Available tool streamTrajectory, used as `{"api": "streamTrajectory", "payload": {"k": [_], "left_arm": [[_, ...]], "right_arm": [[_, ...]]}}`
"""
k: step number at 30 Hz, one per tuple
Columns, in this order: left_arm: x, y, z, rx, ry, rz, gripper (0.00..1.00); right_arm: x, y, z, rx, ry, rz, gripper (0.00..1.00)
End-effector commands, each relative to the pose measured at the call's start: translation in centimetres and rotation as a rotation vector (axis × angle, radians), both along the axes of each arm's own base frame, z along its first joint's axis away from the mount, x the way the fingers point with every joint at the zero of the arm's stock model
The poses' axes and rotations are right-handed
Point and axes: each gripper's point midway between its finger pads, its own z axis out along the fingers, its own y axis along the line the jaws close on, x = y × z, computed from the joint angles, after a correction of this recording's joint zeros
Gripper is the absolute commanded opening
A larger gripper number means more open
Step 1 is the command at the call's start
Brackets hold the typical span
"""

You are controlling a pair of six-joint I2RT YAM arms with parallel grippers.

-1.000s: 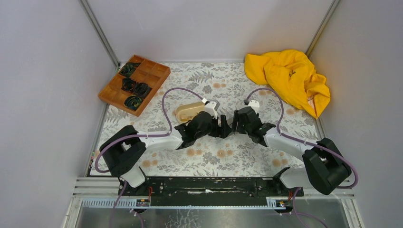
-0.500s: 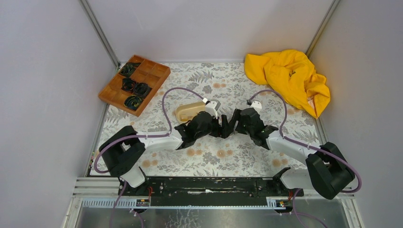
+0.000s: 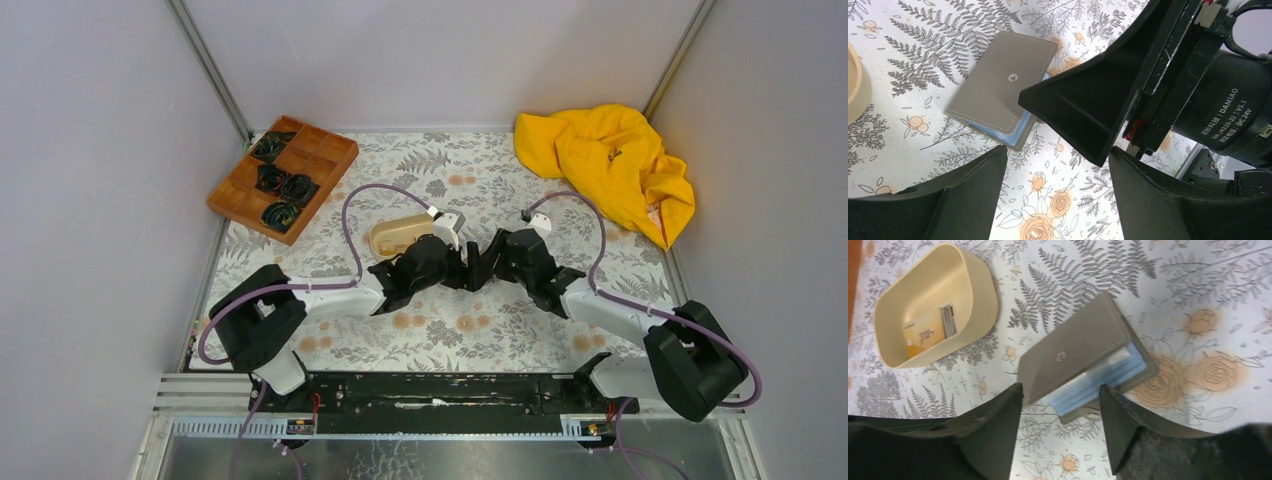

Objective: Take the credit cards out of the card holder

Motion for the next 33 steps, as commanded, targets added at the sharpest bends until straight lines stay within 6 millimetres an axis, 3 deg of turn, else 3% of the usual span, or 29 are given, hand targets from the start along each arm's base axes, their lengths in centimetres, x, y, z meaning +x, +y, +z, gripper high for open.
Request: {"api": "streamTrajectory", "payload": {"k": [1,3,10,15,20,24,33], "left_arm": [[1.1,1.6,-1.8,0.078,0.0,0.058,0.8],[1.1,1.5,-1.8,0.077,0.002,0.055,0.8],[1.0,1.6,-1.4,0.069,-0.001,0.054,0.8],[1.0,1.6,-1.3,0.068,-0.004,0.056,0.8],[1.0,1.7,-1.1,0.065,-0.006,0.057,0.8],[1.0,2.0,-0.3,0.056,-0.022,0.069,0.81],[0.0,2.4,3.2,-0.048,-0.04,0.056,0.81]], "right_arm": [[2.6,3.0,3.8,0.112,-0.098,0.018,0.53],[3.1,3.3,3.9,0.101,-0.093,0.022,0.39],[4.1,3.5,3.2,0.031,-0.058,0.036,0.21],[4.6,3.4,2.8,-0.034,-0.032,0.049,0.01],[4.5,3.8,2.9,-0.098,0.008,0.126,0.0],[3.1,4.6,2.5,-0.121,0.055,0.242,0.0],[-0.5,4.8,1.6,-0.173,0.094,0.42,0.0]]}}
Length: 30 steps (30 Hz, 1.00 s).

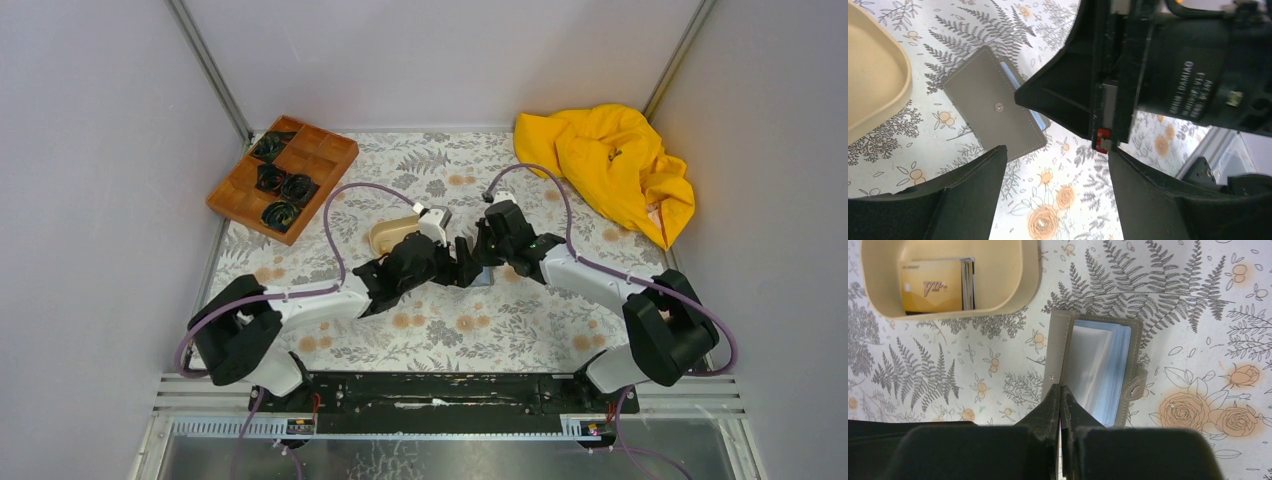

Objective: Take the credit cards out of the card holder

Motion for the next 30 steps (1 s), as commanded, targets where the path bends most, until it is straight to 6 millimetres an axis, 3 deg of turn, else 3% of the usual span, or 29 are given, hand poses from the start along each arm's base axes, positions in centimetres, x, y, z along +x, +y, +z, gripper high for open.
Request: {"api": "streamTrajectory", "payload": {"k": [1,12,14,18,20,22,25,30], "left_arm": [[-0.2,0.3,2.2,-0.059,-0.028,0.002,0.81],[-0.1,1.1,3.3,-0.078,-0.058,0.034,0.81],[0.0,1.4,3.2,-0.074,-0.064,0.042,0.81],[0.1,1.6,3.1,-0.068,-0.075,0.058,0.81],[0.2,1.7,3.0,-0.067,-0.077,0.061,0.81],[0.2,1.6,2.9,-0.071,-0.081,0.059,0.81],[0.3,1.7,2.7,-0.065,-0.084,0.064,0.81],[0.4,1.7,2.6,-0.064,-0.085,0.064,0.81]], "right_arm": [[-2.5,0.5,0.6,-0.037,0.016,0.131,0.0],[-4.2,0.3,2.5,-0.095,0.01,0.194,0.0],[-4.7,1.0,2.8,-0.05,0.004,0.234,0.32],[-4.6,0.2,4.0,-0.004,-0.079,0.173,0.46],[-4.0,-0.9,4.7,-0.008,-0.136,0.104,0.38],[-3.2,-2.3,4.9,-0.042,-0.161,0.027,0.2],[-2.1,-4.7,3.6,-0.107,-0.117,-0.083,0.01],[-1.5,-5.6,0.2,-0.172,-0.038,-0.092,0.0]]}}
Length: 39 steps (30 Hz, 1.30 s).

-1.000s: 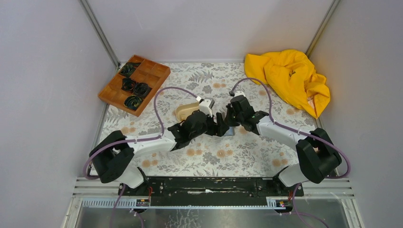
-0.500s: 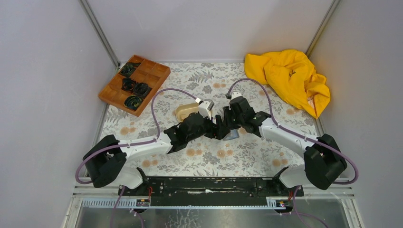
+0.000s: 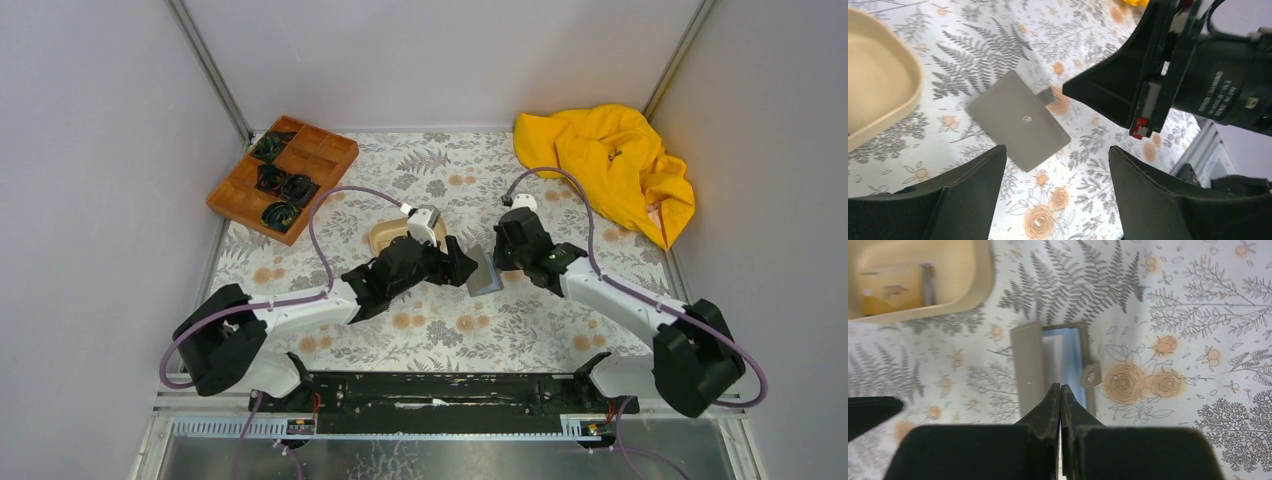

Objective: Take the credit cards out of the card holder

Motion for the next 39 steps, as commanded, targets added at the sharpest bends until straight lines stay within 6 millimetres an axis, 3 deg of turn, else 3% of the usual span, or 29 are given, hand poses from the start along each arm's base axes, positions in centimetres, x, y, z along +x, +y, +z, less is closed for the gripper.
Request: {"api": "streamTrajectory", "payload": {"k": [1,11,22,33,39], "left_arm": [[1.2,1.1,-0.4,0.026,-0.03,0.066,0.81],[1.1,0.9,-0.4,0.021,-0.022,0.053,0.81],[1.0,1.3,0.3,-0.001,-0.038,0.068,0.81],[0.7,2.4,2.1,-0.059,-0.067,0.1,0.81],[0.6,2.1,1.7,-0.065,-0.048,0.088,0.82]], "right_arm": [[0.0,-1.4,-2.9,-0.082,0.068,-0.038,0.0],[-0.1,0.2,-4.5,-0.046,0.11,0.023,0.0],[-0.9,2.5,-1.8,0.08,0.087,0.1,0.0],[-2.0,6.7,-1.2,0.131,0.094,0.182,0.0],[-2.1,8.1,-1.5,0.134,0.102,0.205,0.0]]}}
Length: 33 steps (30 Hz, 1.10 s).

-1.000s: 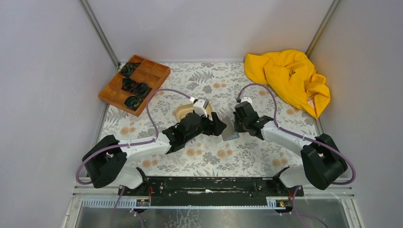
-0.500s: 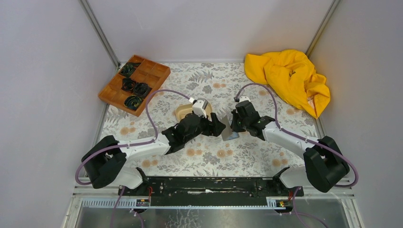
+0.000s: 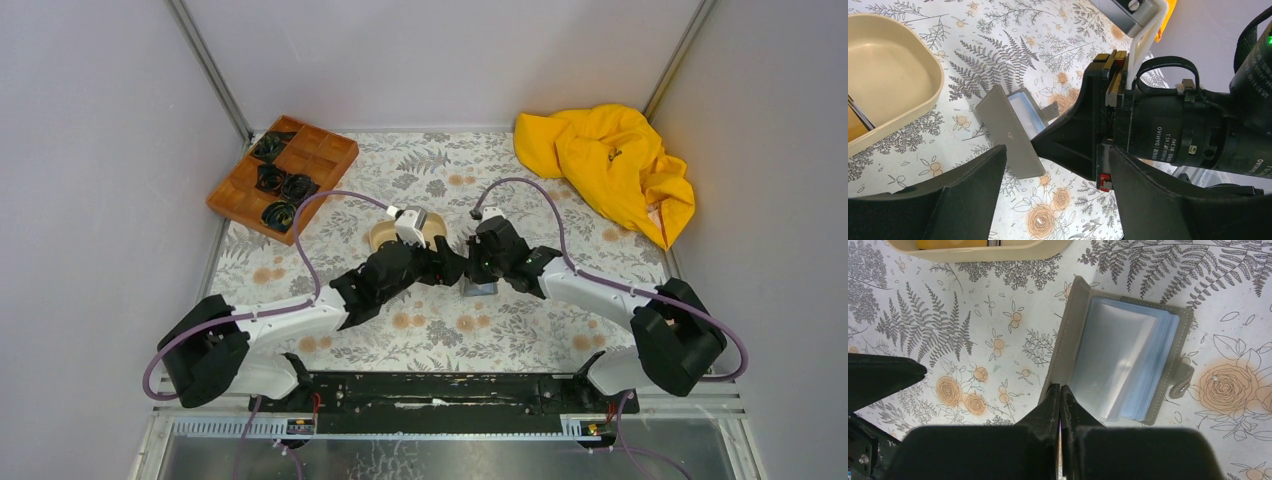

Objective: Take the credit cards out of the card holder

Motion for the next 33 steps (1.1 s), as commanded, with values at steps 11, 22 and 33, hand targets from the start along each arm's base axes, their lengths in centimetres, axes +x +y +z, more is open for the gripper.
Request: {"api": "streamTrajectory", "payload": {"k": [11,22,33], "left_arm": [[1.8,0.4,-1.0,-0.1,0.079,-0.023,0.83],[2.0,0.8,-1.3,-0.091,0.072,-0.001,0.82],[2.2,1.9,-0.6,-0.095,0.037,0.045,0.82]], "right_arm": [[0.6,4.7,0.0,0.084,-0.014,0.046,0.0],[2.3,6.0,-1.1,0.072,-0.02,0.026,0.0],[3.6,6.6,-4.8,-0.004,0.02,0.015,0.0]]}}
